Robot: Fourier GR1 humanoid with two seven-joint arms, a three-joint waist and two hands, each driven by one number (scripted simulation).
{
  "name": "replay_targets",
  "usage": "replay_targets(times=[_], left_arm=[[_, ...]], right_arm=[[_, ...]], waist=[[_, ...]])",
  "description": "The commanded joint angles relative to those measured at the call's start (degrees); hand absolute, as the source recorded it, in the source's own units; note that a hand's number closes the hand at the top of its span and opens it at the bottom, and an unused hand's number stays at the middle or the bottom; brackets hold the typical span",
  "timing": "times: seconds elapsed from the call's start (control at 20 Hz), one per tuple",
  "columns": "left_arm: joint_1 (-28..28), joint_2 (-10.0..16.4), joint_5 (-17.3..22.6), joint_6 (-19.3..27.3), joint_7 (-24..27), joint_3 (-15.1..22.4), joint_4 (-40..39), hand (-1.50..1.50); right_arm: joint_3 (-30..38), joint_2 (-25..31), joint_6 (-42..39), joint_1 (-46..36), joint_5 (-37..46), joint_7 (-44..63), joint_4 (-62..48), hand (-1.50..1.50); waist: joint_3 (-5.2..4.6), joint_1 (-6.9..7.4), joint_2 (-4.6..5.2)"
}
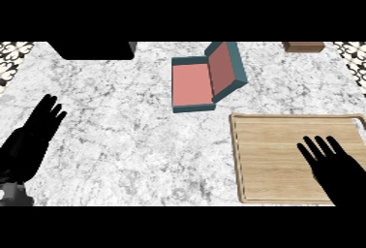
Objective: Pick the squash from the tray and place it in the cardboard box
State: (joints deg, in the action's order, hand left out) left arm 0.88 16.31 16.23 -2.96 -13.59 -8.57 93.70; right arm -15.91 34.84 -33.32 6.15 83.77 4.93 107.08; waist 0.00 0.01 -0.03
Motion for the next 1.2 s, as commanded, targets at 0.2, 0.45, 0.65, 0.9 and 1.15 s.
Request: replay_targets(times=[0.2,0.45,0.65,0.9,1.15], left_arm=[[0.6,-0.9,-1.8,-1.3,0.5,-1.1,-0.9,0.00],[0.9,-0.6,-0.6,-2.7,-0.8,-3.0,-1.1,0.00],[-0.3,-2.4,-1.5,-1.2,-3.0,-1.6,2.9,0.00],[3.4,-1.7,-2.1,-2.0,0.3,-3.8,-4.9,0.00],[-0.2,-4.8,-4.7,0.8,-5.1,0.4,6.0,0.00]], right_arm=[[3.3,-0.3,-3.2,-3.0,1.6,-3.7,-1.5,-1.50],[3.9,-2.9,-1.5,-4.1,2.9,-4.5,-3.6,-1.50],[3.5,-3.6,7.6,-1.3,4.9,-5.8,-7.2,1.50],[3.4,-1.2,12.5,0.3,5.2,-11.5,-8.8,1.50],[4.7,-2.4,9.2,-1.4,5.9,-13.1,-6.1,1.50]], waist=[[-0.01,-0.05,0.00],[-0.01,0.00,0.00],[0.01,0.05,-0.02],[-0.01,-0.27,0.03],[0.00,-0.06,-0.06]])
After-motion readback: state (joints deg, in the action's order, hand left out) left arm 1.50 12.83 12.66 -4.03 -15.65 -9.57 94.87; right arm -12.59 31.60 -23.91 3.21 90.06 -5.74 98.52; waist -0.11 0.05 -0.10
